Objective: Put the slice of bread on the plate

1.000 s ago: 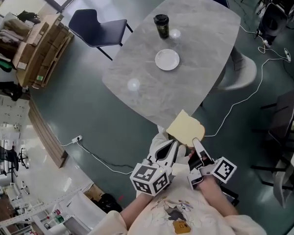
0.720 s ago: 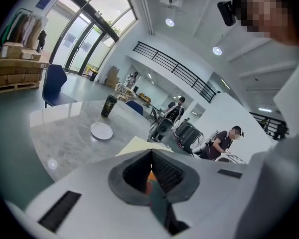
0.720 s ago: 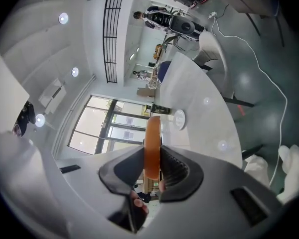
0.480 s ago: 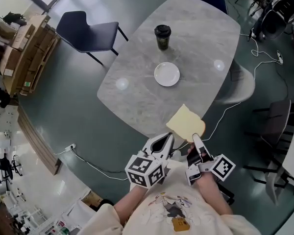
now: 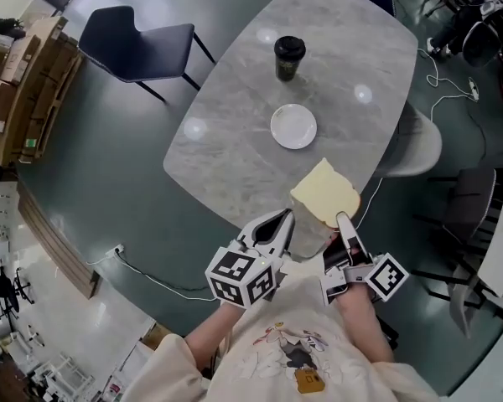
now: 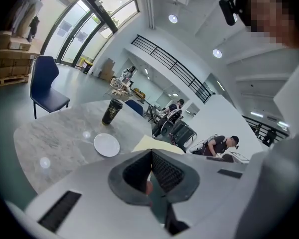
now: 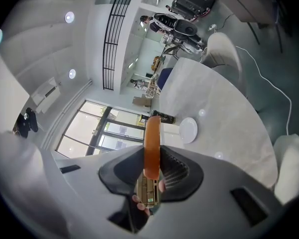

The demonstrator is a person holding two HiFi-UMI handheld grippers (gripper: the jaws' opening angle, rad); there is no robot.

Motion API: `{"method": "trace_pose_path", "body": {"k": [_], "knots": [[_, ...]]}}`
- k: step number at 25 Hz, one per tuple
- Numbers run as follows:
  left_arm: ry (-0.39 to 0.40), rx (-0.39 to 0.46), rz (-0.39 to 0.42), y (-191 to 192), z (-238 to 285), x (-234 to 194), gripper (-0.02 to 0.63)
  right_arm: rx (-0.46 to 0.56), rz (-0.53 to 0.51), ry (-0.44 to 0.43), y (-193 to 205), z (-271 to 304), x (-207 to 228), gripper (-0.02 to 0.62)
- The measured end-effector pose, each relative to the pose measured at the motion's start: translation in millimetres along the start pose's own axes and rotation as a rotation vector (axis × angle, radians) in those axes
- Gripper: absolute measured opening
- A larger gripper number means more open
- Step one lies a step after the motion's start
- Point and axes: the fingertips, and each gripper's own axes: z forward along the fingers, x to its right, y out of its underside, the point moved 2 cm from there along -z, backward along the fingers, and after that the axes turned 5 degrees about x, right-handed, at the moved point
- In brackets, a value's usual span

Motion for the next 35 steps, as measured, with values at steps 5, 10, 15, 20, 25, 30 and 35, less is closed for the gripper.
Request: {"method": "trace_pose_path", "body": {"k": [5,10,15,20,25,30,35], "knots": [[-0.014,-0.018,-0.032,-6,20,-18,0.011,-0.017,-0.006,-0.006,-6,26,-12,0.095],[-0.032,-0.025,-0.028,-6,35,-24,0.011,-0.039,-0.011,-0.001,-18,39,-5,0.095],[-0.069,-0.013,-0.032,-10,47,-26,0.011,-0.084,-0.013,0.012,-30,50,2,0.095],[-0.109,0.007,-0.064,-17,71,-35,0.011,-0.138,-0.032,0.027,-48,77,14,0.095],[-0.149,0.021,-0.079,-13,88,-48,0.011,-0.199,-0.041,0.041,-54,103,32,0.095],[-0.191,0.018,-0.086,-2,95,-62,0.011,-0.293,-0.07,0.04,-52,123,44,0.095],[-0.235,0.015,-0.081,9,106,-82,0.011,-0.344,-0.085,0.045,-51,141,64,0.095]]}}
